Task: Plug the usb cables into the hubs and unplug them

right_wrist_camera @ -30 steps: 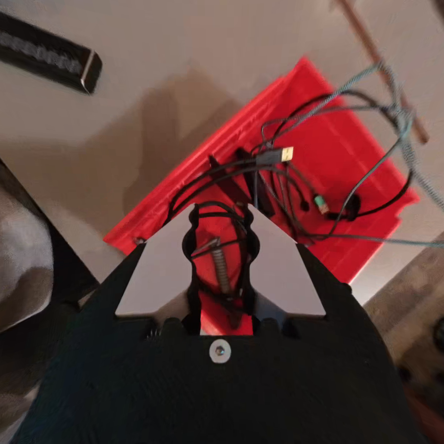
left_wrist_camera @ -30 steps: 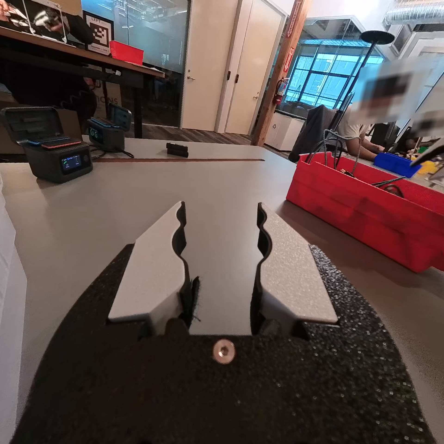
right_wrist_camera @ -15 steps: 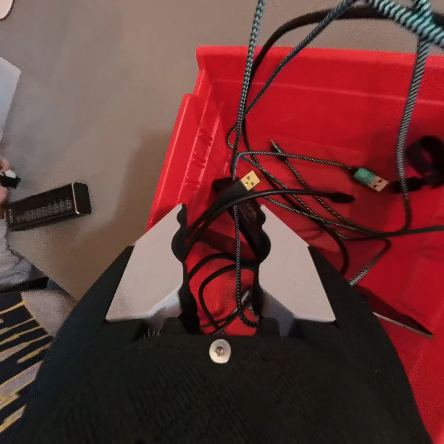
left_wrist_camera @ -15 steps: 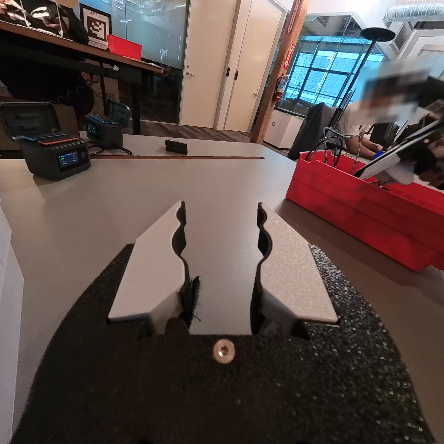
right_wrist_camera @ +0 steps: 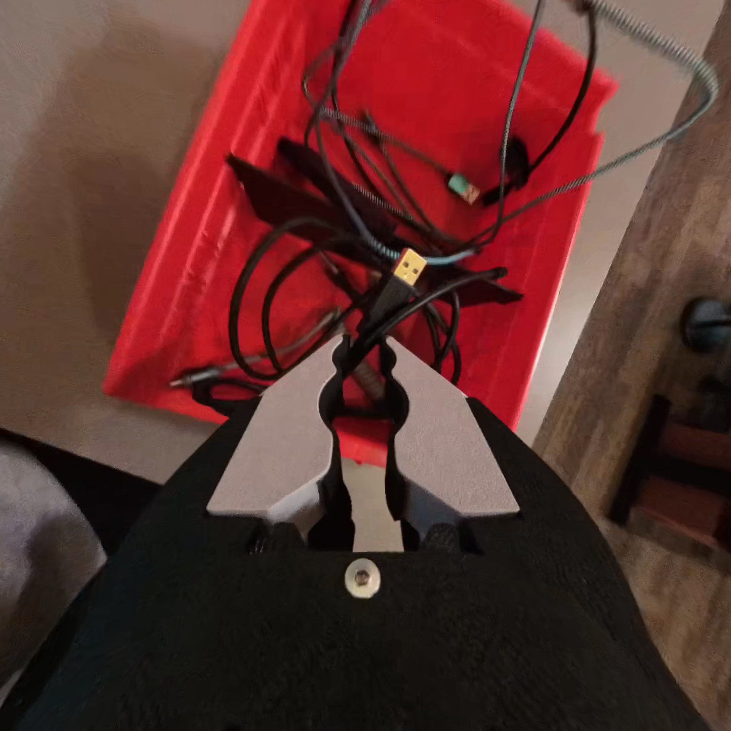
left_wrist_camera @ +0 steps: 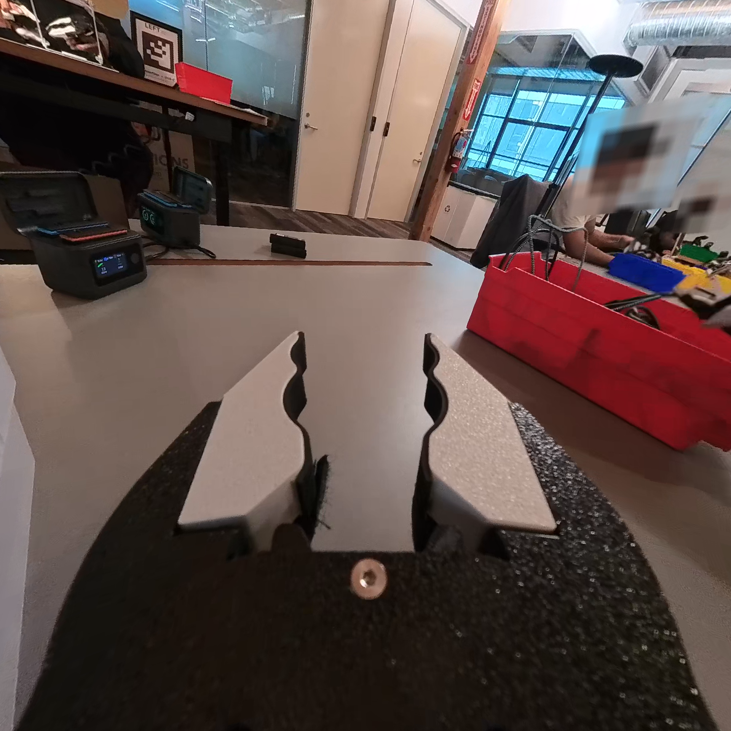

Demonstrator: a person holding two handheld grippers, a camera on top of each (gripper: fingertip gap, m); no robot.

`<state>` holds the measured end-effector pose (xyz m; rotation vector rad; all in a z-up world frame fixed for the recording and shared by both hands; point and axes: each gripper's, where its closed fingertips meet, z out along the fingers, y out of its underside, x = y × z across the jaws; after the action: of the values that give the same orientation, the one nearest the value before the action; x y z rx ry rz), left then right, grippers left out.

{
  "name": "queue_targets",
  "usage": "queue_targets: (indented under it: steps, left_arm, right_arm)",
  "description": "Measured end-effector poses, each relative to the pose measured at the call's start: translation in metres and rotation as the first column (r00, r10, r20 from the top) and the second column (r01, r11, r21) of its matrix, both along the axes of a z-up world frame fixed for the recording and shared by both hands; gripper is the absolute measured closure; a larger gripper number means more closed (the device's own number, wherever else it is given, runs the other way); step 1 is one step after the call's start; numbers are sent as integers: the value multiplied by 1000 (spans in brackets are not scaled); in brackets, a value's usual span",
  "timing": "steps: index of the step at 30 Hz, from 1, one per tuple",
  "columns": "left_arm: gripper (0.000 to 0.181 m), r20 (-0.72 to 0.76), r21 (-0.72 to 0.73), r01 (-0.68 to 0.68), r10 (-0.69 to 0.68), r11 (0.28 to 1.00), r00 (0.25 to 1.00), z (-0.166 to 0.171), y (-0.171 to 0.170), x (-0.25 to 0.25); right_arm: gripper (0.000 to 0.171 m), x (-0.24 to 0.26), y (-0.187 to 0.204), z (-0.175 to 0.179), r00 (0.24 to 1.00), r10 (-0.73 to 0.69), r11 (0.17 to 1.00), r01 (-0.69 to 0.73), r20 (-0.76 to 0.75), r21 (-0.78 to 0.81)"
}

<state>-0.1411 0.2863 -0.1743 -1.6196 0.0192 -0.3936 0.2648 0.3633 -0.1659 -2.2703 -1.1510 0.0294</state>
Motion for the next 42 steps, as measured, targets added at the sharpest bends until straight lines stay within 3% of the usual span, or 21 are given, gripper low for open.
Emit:
queue_targets:
  steps: [4, 7, 9, 12, 15, 17, 19, 23, 26, 28, 30, 32, 35, 36, 38, 40, 42]
  left_arm:
    - [124, 2, 2, 1, -1, 1000, 1000, 1, 0, 0]
    - [124, -7, -6, -3, 3, 1000, 1000, -2, 0, -1]
    - [124, -14, -9, -5, 5, 1000, 1000, -3, 0, -1]
    - [122, -37, -3, 15, -15, 1000, 999, -2, -2, 3]
    - [104, -65, -84, 125, -131, 989, 989, -9, -8, 19]
    - [88, 8, -196, 281, -285, 939, 959, -18, -22, 44]
    - [89, 29, -284, 388, -397, 877, 917, -25, -44, 65]
    - [92, -131, -359, 434, -505, 826, 853, -36, -92, 90]
    - [91, -299, -496, 293, -478, 817, 826, -67, -114, 74]
    - [91, -310, -587, 257, -506, 768, 805, -89, -127, 68]
    - [105, -251, -654, 296, -569, 696, 783, -103, -141, 73]
    - [119, -305, -658, 264, -570, 705, 763, -103, -144, 71]
    - [124, -407, -662, 199, -569, 723, 715, -103, -143, 69]
    - [125, -468, -636, 184, -564, 750, 681, -101, -140, 68]
    - [125, -669, -525, 152, -517, 837, 534, -93, -135, 67]
    - [125, -866, -381, 129, -402, 916, 298, -84, -131, 66]
    - [125, -959, -253, 138, -266, 958, 92, -78, -129, 67]
  right_arm:
    - [158, 23, -5, -44, 986, -7, 996, 21, 166, -85]
    - [143, 19, 8, -55, 992, -50, 996, 58, 114, -74]
    - [127, 19, 8, -35, 995, -64, 998, 65, 81, -8]
    - [101, 12, -2, 24, 999, -35, 983, 31, 17, 181]
    - [88, -27, -30, 74, 988, 155, 917, -142, -7, 373]
    - [82, -76, -63, 83, 927, 374, 848, -328, -33, 416]
    - [76, -124, -101, 73, 821, 568, 767, -505, -54, 396]
    - [71, -193, -156, 26, 601, 794, 597, -744, -92, 299]
    - [72, -225, -164, -11, 511, 852, 523, -817, -116, 243]
    - [78, -242, -169, -31, 449, 881, 471, -859, -150, 199]
    - [80, -257, -170, -44, 404, 899, 430, -887, -168, 168]
    - [77, -270, -169, -53, 387, 904, 412, -902, -182, 127]
    - [75, -285, -174, -61, 336, 923, 354, -933, -187, 72]
    - [76, -289, -176, -63, 316, 930, 331, -942, -189, 52]
    - [76, -295, -178, -66, 294, 936, 300, -954, -192, 2]
    - [76, -302, -175, -69, 288, 939, 286, -958, -189, -36]
    - [77, -305, -179, -74, 273, 938, 259, -962, -213, -90]
